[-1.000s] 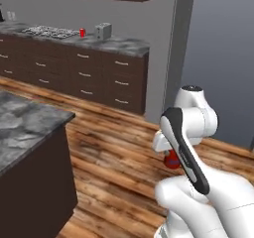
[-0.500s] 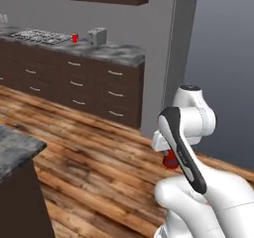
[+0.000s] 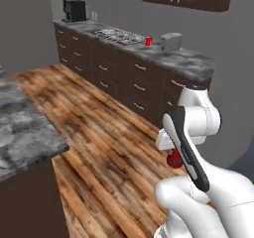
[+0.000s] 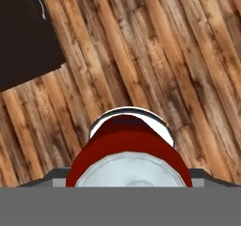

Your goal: Four empty soda cans are scattered around the kitchen. Gather all the cans and cluster them next to the stove for recycling.

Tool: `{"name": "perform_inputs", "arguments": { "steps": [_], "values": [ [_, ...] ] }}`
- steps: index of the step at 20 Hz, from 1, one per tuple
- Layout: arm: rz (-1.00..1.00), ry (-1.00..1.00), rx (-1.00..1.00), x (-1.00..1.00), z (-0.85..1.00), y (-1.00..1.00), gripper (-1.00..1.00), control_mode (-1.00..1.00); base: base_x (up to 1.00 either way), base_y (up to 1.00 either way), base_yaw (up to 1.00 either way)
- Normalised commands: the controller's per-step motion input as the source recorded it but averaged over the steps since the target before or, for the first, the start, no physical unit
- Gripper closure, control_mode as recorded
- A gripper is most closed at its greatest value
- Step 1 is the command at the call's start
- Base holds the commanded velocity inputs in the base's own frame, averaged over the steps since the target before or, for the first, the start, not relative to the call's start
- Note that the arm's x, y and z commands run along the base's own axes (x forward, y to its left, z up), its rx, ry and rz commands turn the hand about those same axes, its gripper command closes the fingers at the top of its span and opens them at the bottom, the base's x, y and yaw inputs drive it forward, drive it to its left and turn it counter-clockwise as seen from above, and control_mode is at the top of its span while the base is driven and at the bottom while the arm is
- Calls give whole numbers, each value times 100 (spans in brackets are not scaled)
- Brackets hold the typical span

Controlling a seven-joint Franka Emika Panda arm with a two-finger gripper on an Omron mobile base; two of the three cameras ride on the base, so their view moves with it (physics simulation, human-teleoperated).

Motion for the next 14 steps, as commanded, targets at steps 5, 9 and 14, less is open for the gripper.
{"name": "perform_inputs", "arguments": {
  "steps": [5, 9, 14],
  "values": [
    [0, 0, 0, 0, 0, 0, 100, 100, 97, -30, 71],
    [0, 0, 0, 0, 0, 0, 100, 100, 91, -91, 40],
    [0, 0, 0, 0, 0, 0, 100, 100, 94, -90, 25]
  ]
}}
